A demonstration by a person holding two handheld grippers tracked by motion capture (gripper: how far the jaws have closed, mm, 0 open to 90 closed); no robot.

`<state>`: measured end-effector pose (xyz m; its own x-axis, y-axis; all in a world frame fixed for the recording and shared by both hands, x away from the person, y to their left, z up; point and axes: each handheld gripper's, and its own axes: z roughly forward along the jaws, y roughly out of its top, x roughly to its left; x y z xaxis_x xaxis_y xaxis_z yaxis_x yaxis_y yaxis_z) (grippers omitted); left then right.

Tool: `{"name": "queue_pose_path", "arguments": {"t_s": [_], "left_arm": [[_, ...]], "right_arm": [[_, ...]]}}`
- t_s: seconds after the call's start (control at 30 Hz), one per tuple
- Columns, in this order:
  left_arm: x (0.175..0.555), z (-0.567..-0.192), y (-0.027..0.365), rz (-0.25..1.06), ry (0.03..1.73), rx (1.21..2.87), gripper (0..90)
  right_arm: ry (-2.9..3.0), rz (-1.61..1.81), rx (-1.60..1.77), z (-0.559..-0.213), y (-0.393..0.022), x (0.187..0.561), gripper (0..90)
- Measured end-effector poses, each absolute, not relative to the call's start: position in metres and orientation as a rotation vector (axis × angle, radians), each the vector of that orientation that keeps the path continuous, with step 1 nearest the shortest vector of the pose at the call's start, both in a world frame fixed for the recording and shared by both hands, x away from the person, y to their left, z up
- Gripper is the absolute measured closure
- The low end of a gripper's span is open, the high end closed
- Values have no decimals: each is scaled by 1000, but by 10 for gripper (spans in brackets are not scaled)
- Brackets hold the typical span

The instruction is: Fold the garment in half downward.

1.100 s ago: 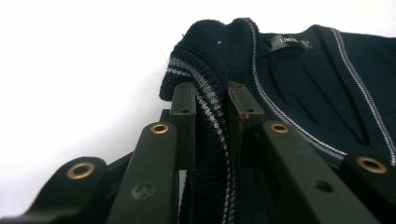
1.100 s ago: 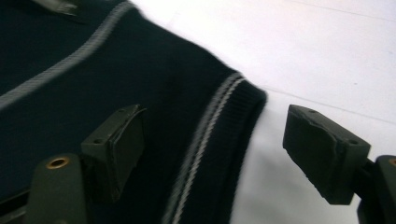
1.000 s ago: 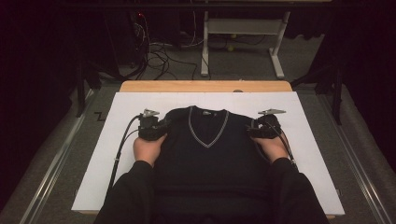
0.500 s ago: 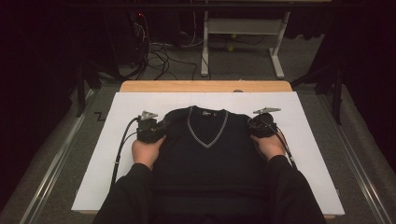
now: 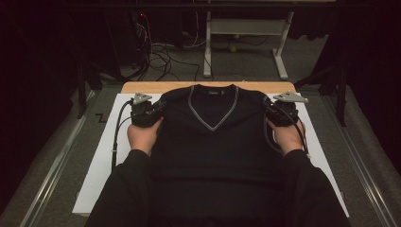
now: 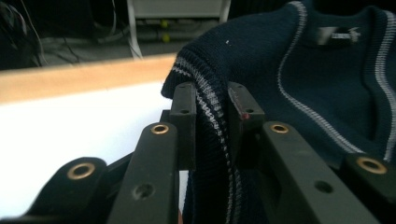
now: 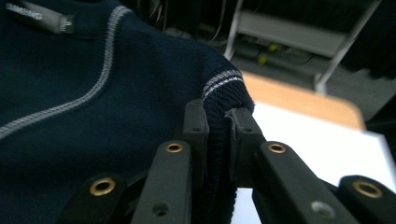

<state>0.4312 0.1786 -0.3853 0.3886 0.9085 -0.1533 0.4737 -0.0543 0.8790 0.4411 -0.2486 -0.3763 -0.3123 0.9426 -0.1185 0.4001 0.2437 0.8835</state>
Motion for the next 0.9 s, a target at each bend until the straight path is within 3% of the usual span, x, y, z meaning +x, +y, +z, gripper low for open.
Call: {"name": "queue_pose_path", "arguments": {"t_s": [0.1, 0.9], "left_arm": [[434, -365, 178, 654, 1206, 1703, 713], [448, -288, 174, 797, 1151, 1631, 719]], "right_arm": [[1787, 1040, 1214, -361, -253, 441, 805], [1572, 1103, 1103, -286, -257, 439, 805]]}}
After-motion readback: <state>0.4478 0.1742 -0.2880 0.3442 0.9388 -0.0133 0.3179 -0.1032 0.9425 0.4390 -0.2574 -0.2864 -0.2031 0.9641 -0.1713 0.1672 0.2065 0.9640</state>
